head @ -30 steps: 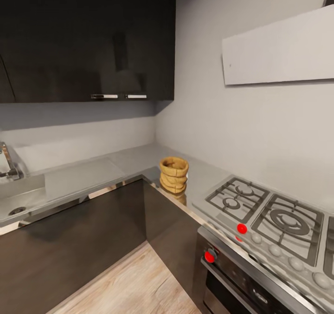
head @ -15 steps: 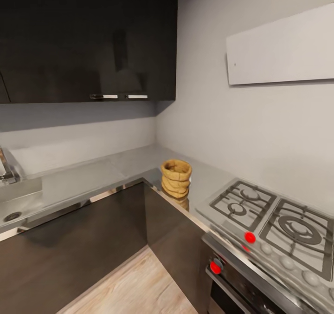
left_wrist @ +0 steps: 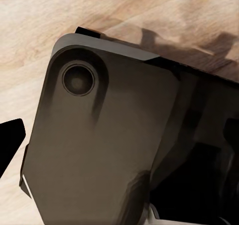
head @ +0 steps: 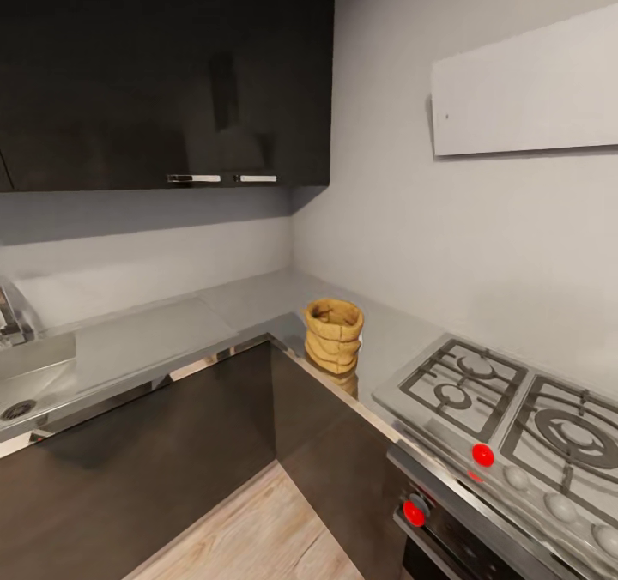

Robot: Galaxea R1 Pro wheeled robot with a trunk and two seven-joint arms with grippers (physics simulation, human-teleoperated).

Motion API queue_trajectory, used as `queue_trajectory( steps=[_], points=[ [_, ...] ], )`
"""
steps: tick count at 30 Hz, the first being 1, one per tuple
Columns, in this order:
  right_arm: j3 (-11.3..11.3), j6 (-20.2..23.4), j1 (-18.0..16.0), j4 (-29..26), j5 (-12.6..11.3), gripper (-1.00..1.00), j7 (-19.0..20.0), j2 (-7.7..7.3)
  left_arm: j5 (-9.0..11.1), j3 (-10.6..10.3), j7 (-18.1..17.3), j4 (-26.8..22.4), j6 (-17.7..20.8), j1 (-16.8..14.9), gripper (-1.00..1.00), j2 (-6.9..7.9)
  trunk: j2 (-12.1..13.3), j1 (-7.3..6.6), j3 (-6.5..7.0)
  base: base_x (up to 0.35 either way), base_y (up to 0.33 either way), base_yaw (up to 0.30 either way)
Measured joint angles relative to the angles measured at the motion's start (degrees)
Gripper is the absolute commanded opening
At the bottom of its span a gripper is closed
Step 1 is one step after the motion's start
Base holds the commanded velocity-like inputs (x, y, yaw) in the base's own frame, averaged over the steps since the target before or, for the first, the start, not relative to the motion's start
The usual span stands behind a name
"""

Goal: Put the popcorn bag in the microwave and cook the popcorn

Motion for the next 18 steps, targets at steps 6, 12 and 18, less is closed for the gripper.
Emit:
queue_trajectory(
  steps=[6,12,18],
  points=[
    [0.0,-0.1,0.0,0.0,0.2,1.0,0.0,-0.03,0.0,0.1,0.1,0.0,0.1,0.0,1.0,0.0,0.0,0.0,0.0,0.0,0.0,0.0],
    [0.4,0.0,0.0,-0.2,0.8,1.0,-0.7,-0.38,0.0,0.1,0.1,0.1,0.0,0.0,1.0,-0.03,0.0,0.0,0.0,0.0,0.0,0.0],
    [1.1,0.4,-0.1,-2.3,3.2,1.0,-0.4,2.79,0.0,0.2,0.5,0.1,-0.1,0.0,1.0,-0.11,0.0,0.0,0.0,0.0,0.0,0.0]
  ],
)
